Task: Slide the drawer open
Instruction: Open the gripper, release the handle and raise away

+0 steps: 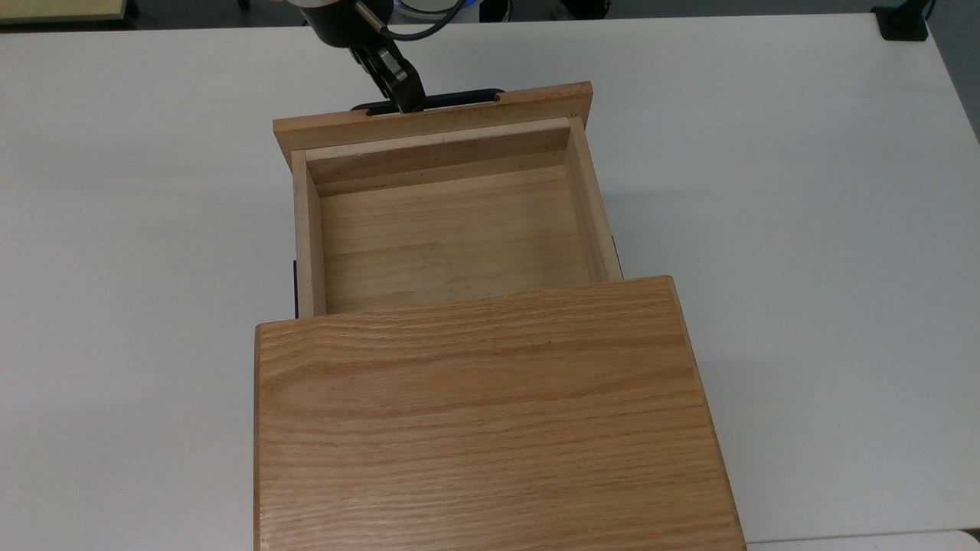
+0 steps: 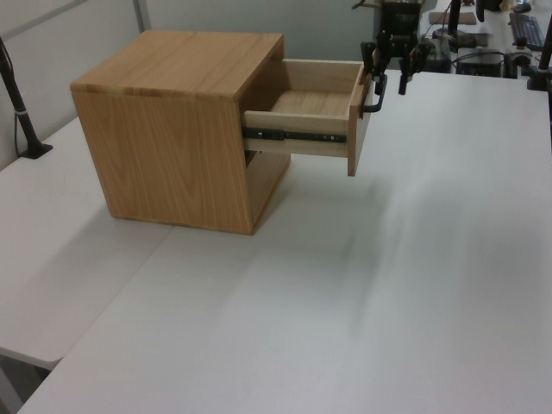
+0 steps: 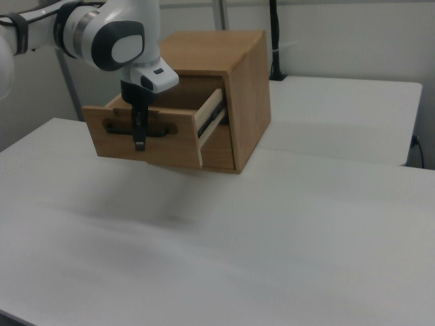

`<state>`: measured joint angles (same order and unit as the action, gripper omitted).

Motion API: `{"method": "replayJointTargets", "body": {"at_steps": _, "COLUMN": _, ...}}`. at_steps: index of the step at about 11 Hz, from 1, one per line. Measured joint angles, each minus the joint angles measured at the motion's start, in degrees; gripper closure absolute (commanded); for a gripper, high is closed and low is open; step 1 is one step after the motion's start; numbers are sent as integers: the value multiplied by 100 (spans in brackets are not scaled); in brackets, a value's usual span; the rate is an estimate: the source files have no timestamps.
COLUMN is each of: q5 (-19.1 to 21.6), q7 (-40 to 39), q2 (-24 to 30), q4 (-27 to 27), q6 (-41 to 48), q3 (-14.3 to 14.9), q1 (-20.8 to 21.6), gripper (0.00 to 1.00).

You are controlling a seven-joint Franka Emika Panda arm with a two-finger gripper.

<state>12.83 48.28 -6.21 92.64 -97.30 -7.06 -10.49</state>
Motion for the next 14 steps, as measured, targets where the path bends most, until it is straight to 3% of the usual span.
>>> {"method": "replayJointTargets", "body": {"at_steps": 3, "q5": -201, "q7": -67, "q2": 80, "q4": 96, "q6": 134, "q3": 15, "q1": -3, "gripper": 0}}
{"method": "replayJointTargets", "body": {"at_steps": 11, "q5": -215, "q7": -333, "q2": 609, "q4": 41, "q6": 328, "q3": 44, "q1": -140, "gripper": 0}}
{"method": "replayJointTargets", "body": {"at_steps": 14, "q5": -215, "q7": -1403, "q2": 829, "q4": 13, "q6": 370, "q3": 47, "q1": -139, "gripper": 0}}
